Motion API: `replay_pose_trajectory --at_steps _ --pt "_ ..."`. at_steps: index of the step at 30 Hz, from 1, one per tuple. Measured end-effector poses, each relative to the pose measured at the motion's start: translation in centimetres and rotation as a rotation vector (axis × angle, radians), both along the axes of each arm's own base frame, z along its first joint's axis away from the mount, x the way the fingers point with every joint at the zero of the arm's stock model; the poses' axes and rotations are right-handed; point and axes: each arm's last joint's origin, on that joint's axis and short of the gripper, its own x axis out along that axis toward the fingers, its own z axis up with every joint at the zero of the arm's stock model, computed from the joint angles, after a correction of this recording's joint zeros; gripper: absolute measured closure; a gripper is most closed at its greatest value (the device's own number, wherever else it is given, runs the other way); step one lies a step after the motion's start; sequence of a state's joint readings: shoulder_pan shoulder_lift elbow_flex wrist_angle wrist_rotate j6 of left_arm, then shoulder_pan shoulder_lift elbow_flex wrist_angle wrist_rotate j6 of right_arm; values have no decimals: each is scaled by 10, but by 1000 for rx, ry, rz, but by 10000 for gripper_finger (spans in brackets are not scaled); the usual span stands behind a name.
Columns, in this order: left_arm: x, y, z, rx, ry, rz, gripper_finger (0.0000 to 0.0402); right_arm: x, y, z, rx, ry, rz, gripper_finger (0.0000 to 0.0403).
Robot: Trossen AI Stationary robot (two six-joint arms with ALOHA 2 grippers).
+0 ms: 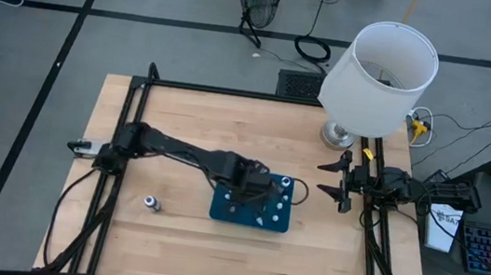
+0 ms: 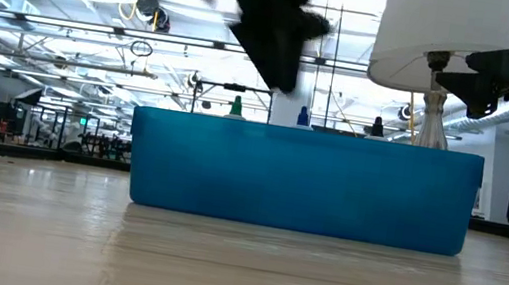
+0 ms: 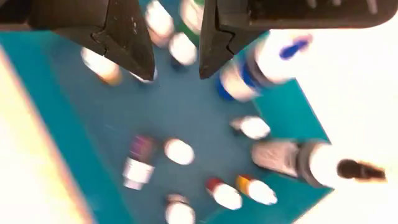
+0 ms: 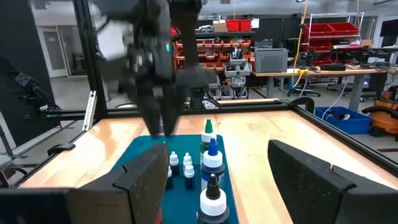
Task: Pick & Place food coloring
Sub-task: Put the big purple food coloring bottle into the blue bin
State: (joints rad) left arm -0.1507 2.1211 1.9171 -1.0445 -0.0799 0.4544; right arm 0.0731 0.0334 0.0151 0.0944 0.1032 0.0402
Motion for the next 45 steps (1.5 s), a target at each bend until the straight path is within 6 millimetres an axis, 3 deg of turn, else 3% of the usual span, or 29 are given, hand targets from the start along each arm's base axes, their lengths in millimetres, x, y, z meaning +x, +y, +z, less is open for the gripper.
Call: replay_pose_trajectory --at_steps 7,12,16,19,26,30,37,45 --pt "-63 -8 64 -237 173 140 270 0 0 0 0 0 0 140" --pt "-112 -22 81 -239 290 290 270 0 0 0 0 0 0 140" --pt "-143 -29 69 -140 261 510 266 0 0 0 0 0 0 140" --pt "-167 -31 48 -61 272 662 249 0 0 0 0 0 0 140" --pt "-214 -41 9 -92 221 768 172 0 0 0 0 0 0 140" --pt "-238 -45 -1 -113 230 796 132 0 0 0 0 0 0 140" --pt "-260 -55 -11 -153 245 831 100 0 0 0 0 0 0 140" --pt "-269 -62 -38 -183 281 836 109 0 0 0 0 0 0 140"
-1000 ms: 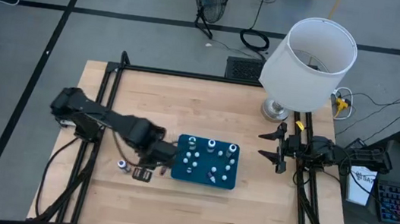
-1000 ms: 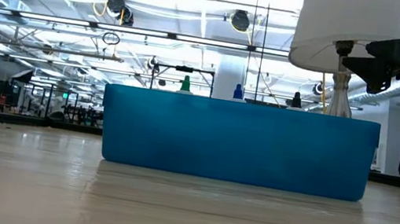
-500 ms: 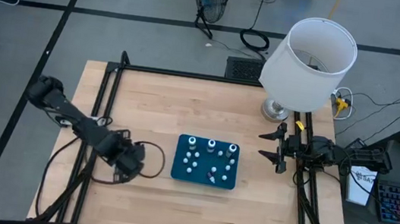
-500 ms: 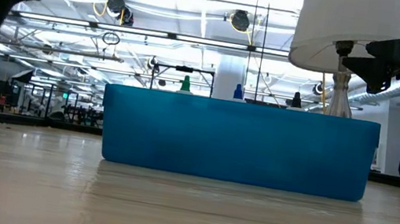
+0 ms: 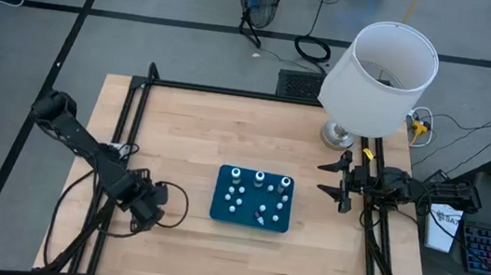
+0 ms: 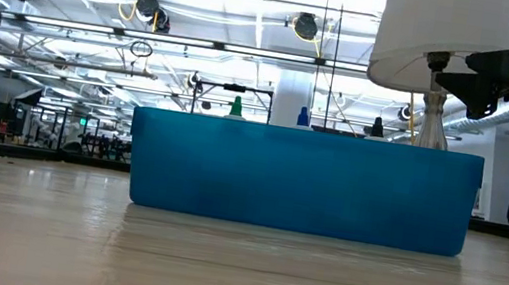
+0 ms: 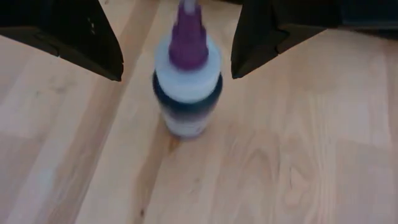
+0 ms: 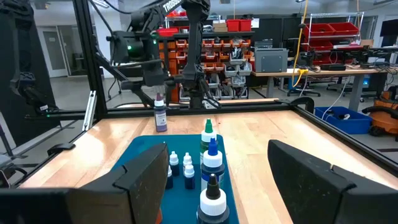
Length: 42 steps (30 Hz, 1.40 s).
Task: Pick & Place food coloring
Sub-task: Put the big purple food coloring bottle into the blue bin
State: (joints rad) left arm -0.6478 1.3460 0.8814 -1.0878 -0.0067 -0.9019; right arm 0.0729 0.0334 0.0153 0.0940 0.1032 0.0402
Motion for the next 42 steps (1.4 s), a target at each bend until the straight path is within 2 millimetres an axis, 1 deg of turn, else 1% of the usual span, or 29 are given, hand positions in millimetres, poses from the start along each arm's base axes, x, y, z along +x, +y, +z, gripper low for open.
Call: replay_pose_trajectory --at_steps 3,7,16,20,23,25,27,30,39,42 --pt "-1 0 -9 3 -18 5 117 0 0 0 0 0 0 140" --pt "-2 2 -14 17 -28 5 126 0 0 0 0 0 0 140" --pt "-2 2 -17 25 -45 -10 124 0 0 0 0 0 0 140" --pt "-1 2 -17 31 -52 -30 133 0 0 0 0 0 0 140" --pt "0 4 -17 77 -86 -31 150 0 0 0 0 0 0 140" --pt "0 4 -17 87 -93 -30 170 0 0 0 0 0 0 140" --pt "0 4 -17 85 -93 -30 200 0 0 0 0 0 0 140" --pt "0 3 -17 67 -82 -31 256 0 0 0 0 0 0 140" --pt "0 3 -17 61 -79 -42 260 0 0 0 0 0 0 140" --pt "0 3 -17 61 -82 -11 260 0 0 0 0 0 0 140"
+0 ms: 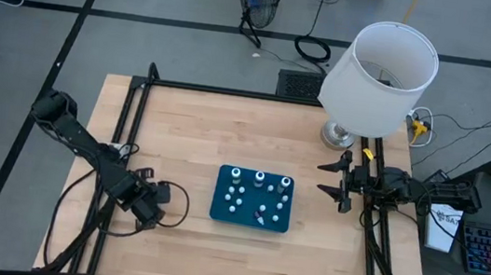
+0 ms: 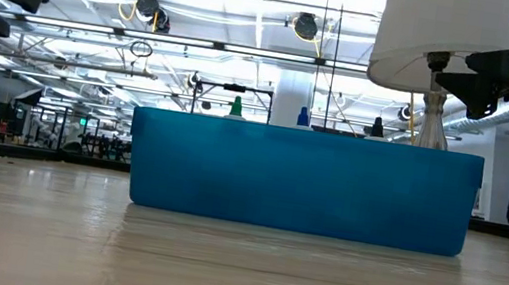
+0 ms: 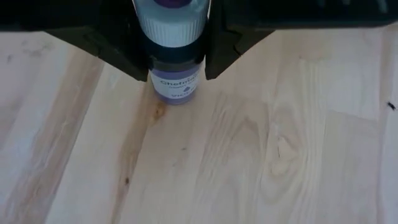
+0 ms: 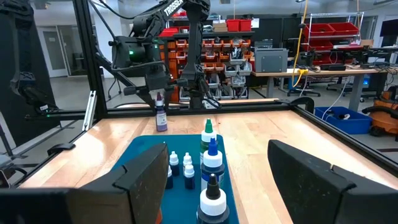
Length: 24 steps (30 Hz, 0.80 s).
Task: Pick & Place food coloring
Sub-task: Put the big purple food coloring bottle into the blue bin
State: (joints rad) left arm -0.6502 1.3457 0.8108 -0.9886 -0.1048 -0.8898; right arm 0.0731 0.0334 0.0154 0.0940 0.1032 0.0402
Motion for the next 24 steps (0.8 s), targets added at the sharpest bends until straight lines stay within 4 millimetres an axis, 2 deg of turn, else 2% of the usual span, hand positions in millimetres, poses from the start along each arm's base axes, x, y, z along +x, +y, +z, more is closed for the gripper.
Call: replay_pose_trajectory --at_steps 2,3,9,13,16,18,24 --pt "0 0 0 -7 1 35 256 0 0 0 0 0 0 140" --pt "0 0 0 -12 4 40 241 0 0 0 0 0 0 140" --pt "-1 -1 0 -53 38 44 87 0 0 0 0 0 0 140" --pt "-1 -1 0 -49 37 64 34 0 0 0 0 0 0 140" --pt "-1 -1 0 -47 36 65 27 0 0 0 0 0 0 140" --pt "-1 -1 0 -47 38 65 37 0 0 0 0 0 0 140" --pt "-4 0 0 -42 76 64 114 0 0 0 0 0 0 140"
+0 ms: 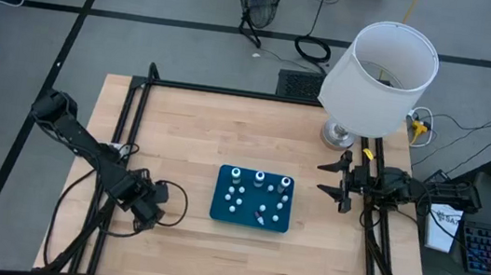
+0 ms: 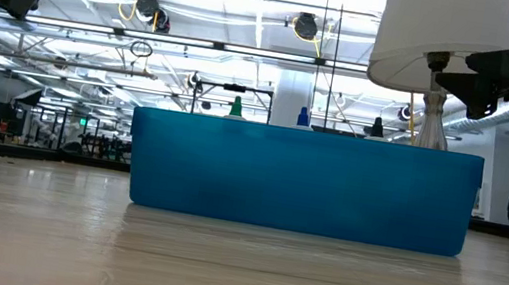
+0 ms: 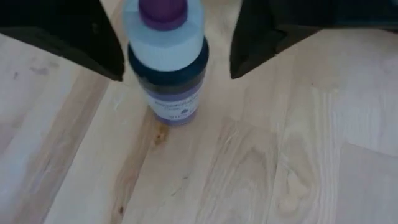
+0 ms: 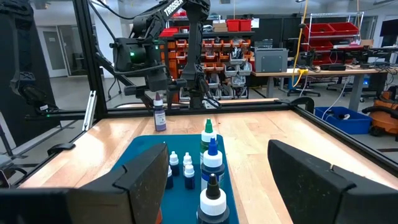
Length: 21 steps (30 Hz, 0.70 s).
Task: Pick & Place food coloring
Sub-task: Put the big purple food coloring bottle into the blue bin
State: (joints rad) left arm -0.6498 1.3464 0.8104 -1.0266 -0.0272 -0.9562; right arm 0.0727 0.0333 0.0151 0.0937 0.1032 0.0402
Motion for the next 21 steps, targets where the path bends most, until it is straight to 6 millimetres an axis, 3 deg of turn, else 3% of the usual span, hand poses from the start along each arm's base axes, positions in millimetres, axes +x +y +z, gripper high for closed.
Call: replay_pose_trajectory --at_steps 9,15,18,21 --pt "1 1 0 25 -18 -36 255 0 0 0 0 0 0 140" --pt "9 -1 7 78 -120 -141 260 0 0 0 0 0 0 140" --pt "21 -5 27 108 -213 -214 260 0 0 0 0 0 0 140" --pt "36 -6 59 129 -322 -250 260 0 0 0 0 0 0 140"
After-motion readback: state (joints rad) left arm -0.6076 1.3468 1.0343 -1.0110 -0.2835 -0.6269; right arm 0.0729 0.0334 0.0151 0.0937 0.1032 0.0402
